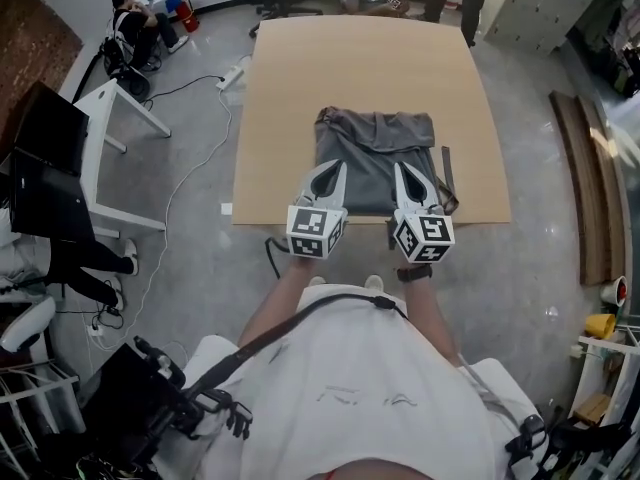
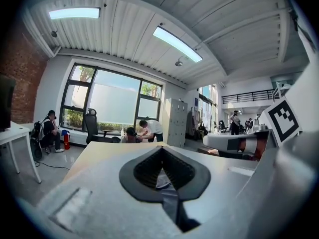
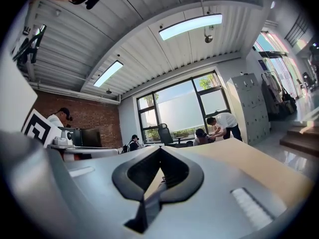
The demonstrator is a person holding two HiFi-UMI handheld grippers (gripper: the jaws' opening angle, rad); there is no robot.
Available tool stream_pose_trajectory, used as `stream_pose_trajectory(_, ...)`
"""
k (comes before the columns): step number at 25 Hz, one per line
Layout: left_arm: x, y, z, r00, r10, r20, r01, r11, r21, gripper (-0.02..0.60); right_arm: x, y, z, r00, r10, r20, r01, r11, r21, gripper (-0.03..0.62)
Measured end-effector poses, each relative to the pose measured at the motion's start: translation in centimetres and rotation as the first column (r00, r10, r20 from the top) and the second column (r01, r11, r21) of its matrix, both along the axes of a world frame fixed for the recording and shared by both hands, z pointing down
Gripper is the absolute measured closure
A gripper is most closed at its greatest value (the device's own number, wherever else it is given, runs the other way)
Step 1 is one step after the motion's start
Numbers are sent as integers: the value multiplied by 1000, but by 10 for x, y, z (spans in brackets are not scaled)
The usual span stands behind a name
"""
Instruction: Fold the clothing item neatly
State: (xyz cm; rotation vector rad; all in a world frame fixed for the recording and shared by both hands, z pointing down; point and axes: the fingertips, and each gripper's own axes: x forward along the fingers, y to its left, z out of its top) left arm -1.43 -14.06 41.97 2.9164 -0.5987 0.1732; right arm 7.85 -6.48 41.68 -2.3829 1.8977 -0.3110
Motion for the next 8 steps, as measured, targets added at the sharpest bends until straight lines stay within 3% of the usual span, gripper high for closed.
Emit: stream_pose_trajectory(8,-5,-5,9,1000,3,20,-3,1000,-14,581,-9,-4,7,1000,0,11,0,1000,-19,588)
